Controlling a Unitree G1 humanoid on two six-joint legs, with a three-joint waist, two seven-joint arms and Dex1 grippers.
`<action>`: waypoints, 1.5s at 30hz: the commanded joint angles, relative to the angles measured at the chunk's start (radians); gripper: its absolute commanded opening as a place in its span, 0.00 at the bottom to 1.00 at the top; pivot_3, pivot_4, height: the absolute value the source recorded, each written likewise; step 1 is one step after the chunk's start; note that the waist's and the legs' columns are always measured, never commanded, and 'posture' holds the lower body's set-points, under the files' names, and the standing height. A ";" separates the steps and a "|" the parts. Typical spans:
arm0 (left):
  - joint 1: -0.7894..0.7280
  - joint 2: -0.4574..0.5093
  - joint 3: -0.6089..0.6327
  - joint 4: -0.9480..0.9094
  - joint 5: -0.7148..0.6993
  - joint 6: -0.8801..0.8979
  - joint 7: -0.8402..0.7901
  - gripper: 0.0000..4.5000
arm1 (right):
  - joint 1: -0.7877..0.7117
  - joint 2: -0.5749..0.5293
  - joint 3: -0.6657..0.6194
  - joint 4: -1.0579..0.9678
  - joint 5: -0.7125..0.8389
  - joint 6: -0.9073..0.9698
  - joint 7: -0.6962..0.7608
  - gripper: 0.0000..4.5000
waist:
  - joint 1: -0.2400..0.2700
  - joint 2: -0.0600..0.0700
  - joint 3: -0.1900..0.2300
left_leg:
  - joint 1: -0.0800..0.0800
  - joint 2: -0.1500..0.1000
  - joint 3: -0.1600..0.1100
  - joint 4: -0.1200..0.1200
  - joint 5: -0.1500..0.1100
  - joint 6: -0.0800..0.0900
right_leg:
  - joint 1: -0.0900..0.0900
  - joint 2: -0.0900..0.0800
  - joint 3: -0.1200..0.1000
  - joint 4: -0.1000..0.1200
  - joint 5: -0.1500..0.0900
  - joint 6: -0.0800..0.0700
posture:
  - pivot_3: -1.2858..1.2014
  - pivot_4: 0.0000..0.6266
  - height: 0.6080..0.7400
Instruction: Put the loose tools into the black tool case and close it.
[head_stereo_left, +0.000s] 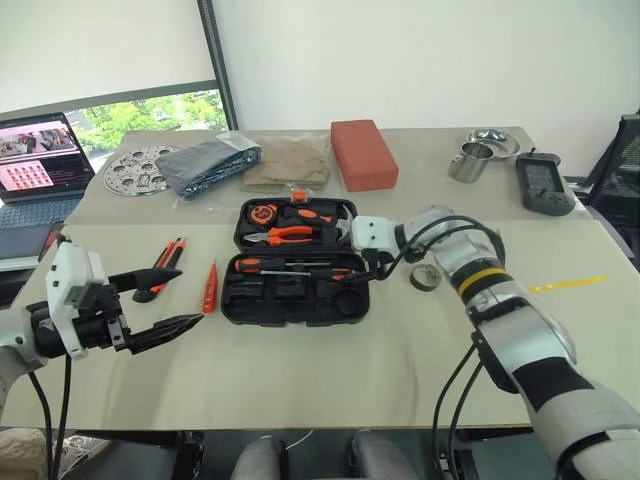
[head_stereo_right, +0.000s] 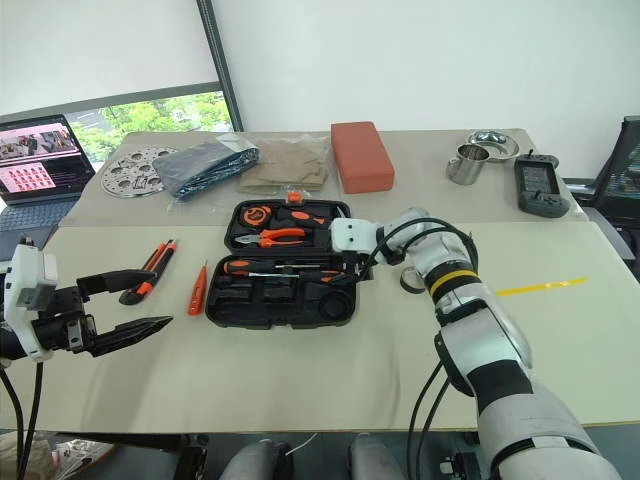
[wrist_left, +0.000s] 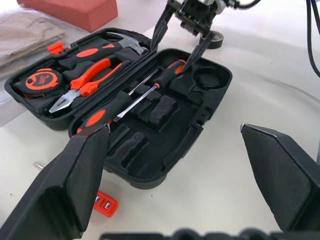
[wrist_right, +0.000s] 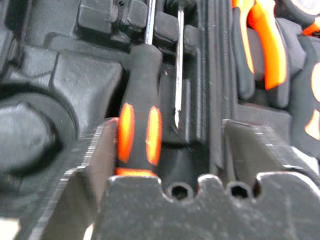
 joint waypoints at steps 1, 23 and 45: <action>-0.025 0.013 0.007 0.005 0.005 -0.016 -0.009 1.00 | -0.019 0.005 -0.080 -0.109 0.088 0.121 0.048 0.87 | -0.003 0.000 0.000 | 0.000 0.000 0.000 0.000 0.000 0.000 | 0.000 0.000 0.000 0.000 0.000 0.000 | 0.52 0.24 1.00; -0.064 0.002 -0.015 0.046 0.032 -0.032 -0.028 1.00 | 0.084 0.221 -0.204 0.124 0.148 -0.053 -0.100 0.01 | -0.024 0.000 0.000 | 0.002 0.000 0.000 -0.001 0.001 -0.002 | 0.000 0.000 -0.001 0.001 0.000 0.000 | 0.52 0.24 1.00; -0.064 -0.029 -0.008 0.043 0.049 -0.062 0.031 1.00 | 0.068 0.218 -0.084 0.201 -0.052 0.030 -0.197 0.01 | -0.023 -0.002 -0.001 | 0.008 0.000 0.001 -0.001 0.001 -0.002 | 0.006 -0.002 0.000 0.001 0.000 0.000 | 0.52 0.24 1.00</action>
